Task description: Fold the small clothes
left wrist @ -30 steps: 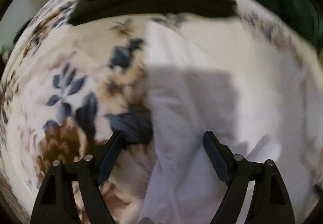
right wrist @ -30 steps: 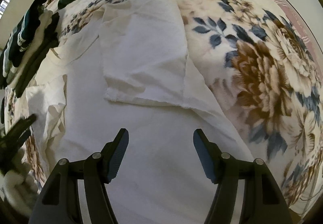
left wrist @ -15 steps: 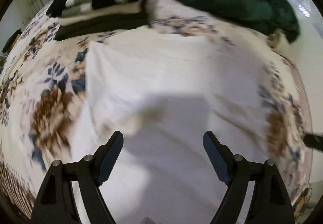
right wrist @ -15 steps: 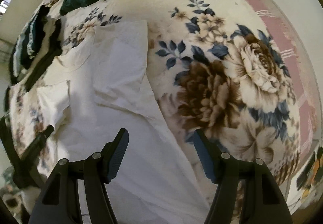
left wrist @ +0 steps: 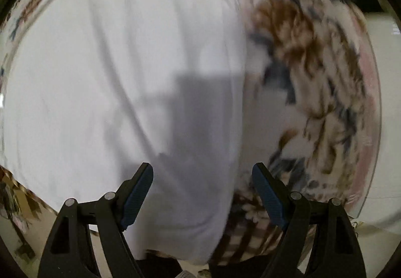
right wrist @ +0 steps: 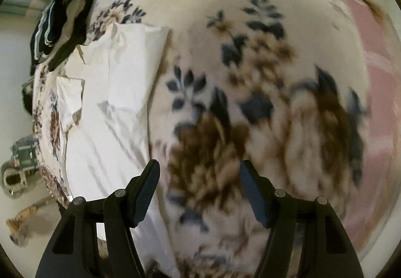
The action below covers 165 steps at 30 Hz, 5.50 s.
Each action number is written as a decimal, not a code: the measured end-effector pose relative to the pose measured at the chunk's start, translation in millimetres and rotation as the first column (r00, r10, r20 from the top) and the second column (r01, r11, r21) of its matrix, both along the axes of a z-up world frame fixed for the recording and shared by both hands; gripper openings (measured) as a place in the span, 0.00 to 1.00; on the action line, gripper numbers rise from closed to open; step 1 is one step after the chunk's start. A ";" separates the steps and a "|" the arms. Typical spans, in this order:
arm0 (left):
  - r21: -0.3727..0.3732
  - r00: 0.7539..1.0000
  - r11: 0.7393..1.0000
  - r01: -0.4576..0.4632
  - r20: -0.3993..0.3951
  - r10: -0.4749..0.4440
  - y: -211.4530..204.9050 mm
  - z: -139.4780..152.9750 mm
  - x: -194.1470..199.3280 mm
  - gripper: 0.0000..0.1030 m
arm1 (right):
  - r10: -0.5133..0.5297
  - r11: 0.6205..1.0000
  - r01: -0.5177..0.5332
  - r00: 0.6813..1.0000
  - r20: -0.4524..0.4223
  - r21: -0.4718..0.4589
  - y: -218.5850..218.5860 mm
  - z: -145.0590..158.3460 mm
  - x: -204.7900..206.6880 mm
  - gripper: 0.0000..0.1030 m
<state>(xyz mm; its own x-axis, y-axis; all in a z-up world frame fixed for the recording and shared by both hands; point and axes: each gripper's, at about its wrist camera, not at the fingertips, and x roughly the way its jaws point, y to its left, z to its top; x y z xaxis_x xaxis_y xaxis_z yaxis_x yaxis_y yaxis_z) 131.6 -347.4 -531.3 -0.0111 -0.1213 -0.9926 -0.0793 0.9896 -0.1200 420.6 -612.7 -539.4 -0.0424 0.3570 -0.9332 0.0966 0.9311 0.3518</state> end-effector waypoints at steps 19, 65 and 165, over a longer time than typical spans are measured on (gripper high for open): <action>0.048 0.947 0.977 -0.207 0.262 0.187 48.9 59.1 -15.5 0.01 | 0.062 0.987 -0.063 0.998 0.010 0.149 100.8 -36.6 127.6 0.07; -0.245 0.906 0.876 -0.415 -0.025 0.422 454.1 15.7 -41.4 0.48 | 0.266 0.964 -0.265 0.963 0.042 -0.021 438.5 59.0 30.5 0.61; -0.433 0.974 0.897 -0.088 0.149 0.168 427.5 50.9 140.4 0.53 | 0.015 0.969 -0.044 0.993 0.120 0.242 305.4 31.6 -130.9 0.56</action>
